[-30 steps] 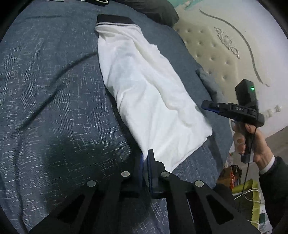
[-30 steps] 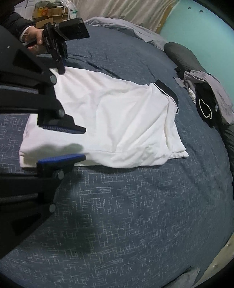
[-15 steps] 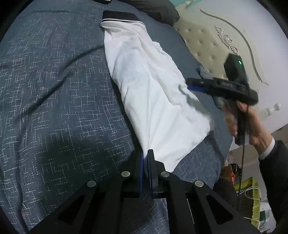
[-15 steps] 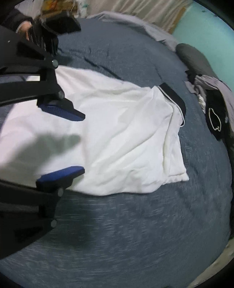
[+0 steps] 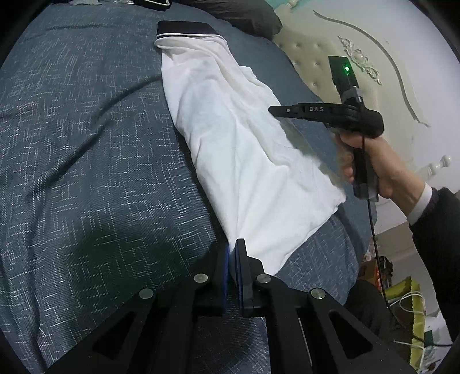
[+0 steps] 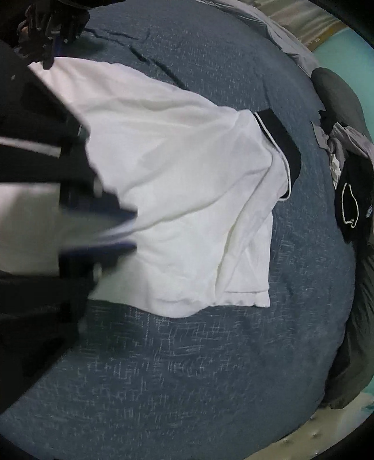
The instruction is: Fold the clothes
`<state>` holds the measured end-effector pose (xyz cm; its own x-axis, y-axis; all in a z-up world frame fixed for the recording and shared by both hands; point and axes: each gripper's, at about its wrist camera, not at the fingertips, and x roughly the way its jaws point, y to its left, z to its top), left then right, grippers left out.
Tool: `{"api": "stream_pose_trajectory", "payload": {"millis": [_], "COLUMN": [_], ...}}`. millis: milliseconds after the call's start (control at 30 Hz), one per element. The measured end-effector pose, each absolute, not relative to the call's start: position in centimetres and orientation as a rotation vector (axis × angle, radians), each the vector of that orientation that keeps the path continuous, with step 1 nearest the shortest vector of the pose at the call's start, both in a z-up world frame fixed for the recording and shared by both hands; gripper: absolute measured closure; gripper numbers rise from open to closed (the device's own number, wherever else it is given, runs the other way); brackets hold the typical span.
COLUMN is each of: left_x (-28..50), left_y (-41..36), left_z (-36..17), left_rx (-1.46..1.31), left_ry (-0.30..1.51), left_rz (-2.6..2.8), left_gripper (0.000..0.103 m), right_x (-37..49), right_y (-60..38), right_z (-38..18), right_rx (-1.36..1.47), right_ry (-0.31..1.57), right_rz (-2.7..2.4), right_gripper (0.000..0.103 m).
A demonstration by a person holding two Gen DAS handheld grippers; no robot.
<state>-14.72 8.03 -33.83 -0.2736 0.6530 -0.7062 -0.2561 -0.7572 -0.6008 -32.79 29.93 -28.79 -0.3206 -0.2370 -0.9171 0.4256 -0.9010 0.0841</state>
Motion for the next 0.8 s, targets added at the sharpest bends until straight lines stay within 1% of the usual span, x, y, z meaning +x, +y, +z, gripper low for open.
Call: {"api": "stream_pose_trajectory", "payload": {"millis": [33,167,333,500,533,600,633,667,800], "left_x": [-14.7,-14.8,-14.8,-14.9,-15.0,-15.1,-15.0,-14.9,-14.9], "left_y": [8.1,8.2,8.3,8.4,8.4,8.3,8.0,7.7,7.6], "left_z": [-33.9,-34.0,-34.2,-34.2,-34.1,-34.1,-34.1,-34.1,-34.1], "left_rx": [-1.403,-1.404,-1.406,-1.408,-1.407,-1.407,-1.406,-1.406,-1.404], "left_ry": [-0.500,-0.494,-0.486,-0.490,-0.490,-0.492,-0.492,-0.493,-0.489], "left_rz": [2.066,2.068,2.071,2.069,2.069,2.068,2.068,2.068,2.070], "left_gripper": [0.099,0.099,0.099,0.099,0.099,0.099,0.099,0.099,0.099], "right_x": [-33.0,-33.5,-34.6,-34.9,-34.9,-34.7,-34.6,-34.5,-34.9], "right_y": [29.9,30.8,31.5,31.5,31.8,32.7,33.3,33.9,36.3], "right_z": [-28.8,-27.6,-27.7,-28.1,-27.9,-27.4,-27.1,-26.8,-26.7], "right_rx": [1.515,1.451,1.480,1.495,1.503,1.503,1.498,1.492,1.507], "right_ry": [0.244,0.214,0.200,0.090,0.070,0.024,-0.001,-0.026,-0.154], "right_rz": [-2.259,-2.353,-2.378,-2.301,-2.306,-2.319,-2.326,-2.333,-2.363], "right_gripper": [0.102,0.102,0.102,0.102,0.100,0.093,0.081,0.073,0.072]}}
